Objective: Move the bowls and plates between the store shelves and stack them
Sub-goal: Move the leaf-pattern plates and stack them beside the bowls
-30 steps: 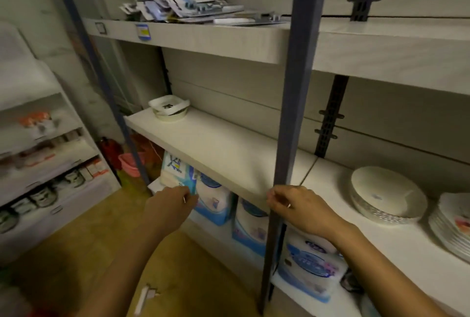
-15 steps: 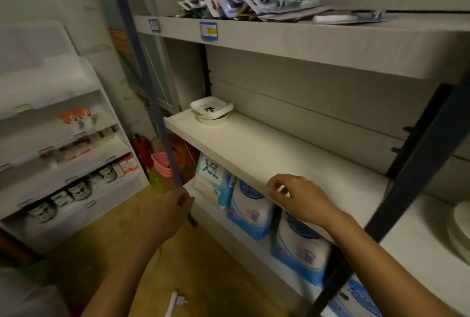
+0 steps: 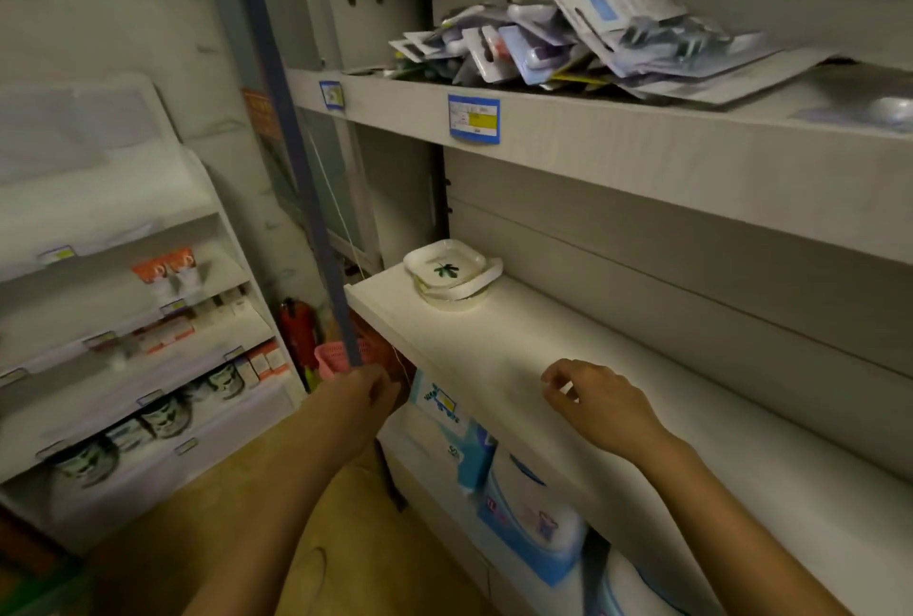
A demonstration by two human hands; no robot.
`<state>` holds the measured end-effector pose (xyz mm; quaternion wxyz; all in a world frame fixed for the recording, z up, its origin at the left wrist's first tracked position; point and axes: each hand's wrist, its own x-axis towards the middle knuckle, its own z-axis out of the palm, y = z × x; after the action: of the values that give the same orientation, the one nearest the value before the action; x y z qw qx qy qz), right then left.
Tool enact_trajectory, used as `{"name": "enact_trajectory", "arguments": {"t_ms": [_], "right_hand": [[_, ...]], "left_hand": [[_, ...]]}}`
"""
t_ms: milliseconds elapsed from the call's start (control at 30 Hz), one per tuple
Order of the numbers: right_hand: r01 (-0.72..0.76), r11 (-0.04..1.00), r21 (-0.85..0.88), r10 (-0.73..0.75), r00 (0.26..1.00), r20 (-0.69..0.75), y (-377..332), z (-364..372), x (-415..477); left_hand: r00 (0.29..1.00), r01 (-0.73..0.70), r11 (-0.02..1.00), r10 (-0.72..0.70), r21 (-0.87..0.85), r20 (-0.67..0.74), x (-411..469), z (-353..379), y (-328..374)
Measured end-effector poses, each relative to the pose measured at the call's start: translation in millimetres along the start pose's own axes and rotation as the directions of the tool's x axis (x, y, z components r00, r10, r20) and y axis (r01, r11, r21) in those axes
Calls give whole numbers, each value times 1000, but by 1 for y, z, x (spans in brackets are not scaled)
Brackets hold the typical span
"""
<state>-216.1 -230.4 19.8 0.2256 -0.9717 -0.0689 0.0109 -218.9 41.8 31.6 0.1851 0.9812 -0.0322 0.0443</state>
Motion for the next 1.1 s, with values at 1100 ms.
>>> {"name": "enact_trajectory", "arguments": {"t_ms": [1100], "right_hand": [[-532, 846, -24, 521, 836, -175, -69, 58, 235]], "left_hand": [[945, -217, 976, 213, -8, 250, 410, 56, -112]]}}
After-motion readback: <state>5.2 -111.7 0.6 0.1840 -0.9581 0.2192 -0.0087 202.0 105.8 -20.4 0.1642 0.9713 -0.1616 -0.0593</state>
